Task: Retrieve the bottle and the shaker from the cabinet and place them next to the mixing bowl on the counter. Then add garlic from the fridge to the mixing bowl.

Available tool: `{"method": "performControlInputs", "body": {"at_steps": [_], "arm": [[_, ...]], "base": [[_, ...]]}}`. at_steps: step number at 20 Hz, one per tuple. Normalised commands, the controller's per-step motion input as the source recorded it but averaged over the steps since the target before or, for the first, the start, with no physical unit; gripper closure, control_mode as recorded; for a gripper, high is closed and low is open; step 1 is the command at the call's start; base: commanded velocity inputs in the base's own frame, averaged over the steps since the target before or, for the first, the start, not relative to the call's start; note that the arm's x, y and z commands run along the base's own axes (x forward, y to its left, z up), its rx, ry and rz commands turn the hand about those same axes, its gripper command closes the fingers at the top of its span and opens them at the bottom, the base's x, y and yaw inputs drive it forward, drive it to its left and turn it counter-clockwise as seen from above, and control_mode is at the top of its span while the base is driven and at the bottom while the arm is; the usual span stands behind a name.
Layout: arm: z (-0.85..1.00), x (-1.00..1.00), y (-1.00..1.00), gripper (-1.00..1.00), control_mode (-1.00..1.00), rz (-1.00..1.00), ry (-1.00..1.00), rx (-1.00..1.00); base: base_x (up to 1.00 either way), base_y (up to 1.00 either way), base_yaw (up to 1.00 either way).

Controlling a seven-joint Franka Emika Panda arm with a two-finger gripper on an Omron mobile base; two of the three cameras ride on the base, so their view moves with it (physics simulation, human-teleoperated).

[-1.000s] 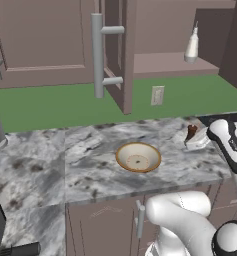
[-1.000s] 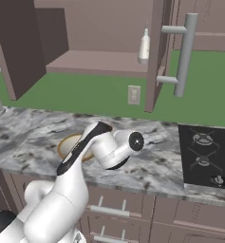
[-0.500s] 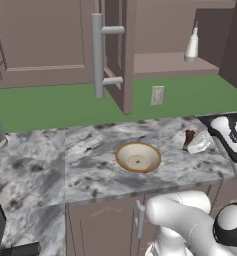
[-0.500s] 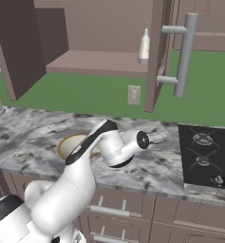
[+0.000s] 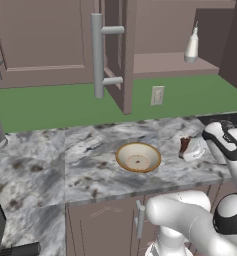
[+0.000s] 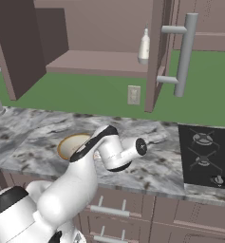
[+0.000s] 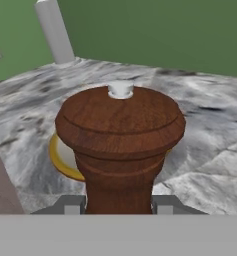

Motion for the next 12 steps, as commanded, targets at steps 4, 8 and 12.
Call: {"method": "performControlInputs", "body": {"at_steps": [4,8,12], "arm": [[-0.36,0.14,0.02,1.0,-1.0,0.0,0.0,0.0],[-0.09,0.35,0.0,1.0,-1.0,0.0,0.0,0.0],[-0.01,0.48,0.0,1.0,-1.0,0.0,0.0,0.0]], "base": [[0.0,0.0,0.0],[0.0,0.0,0.0],[0.0,0.0,0.0]]}}
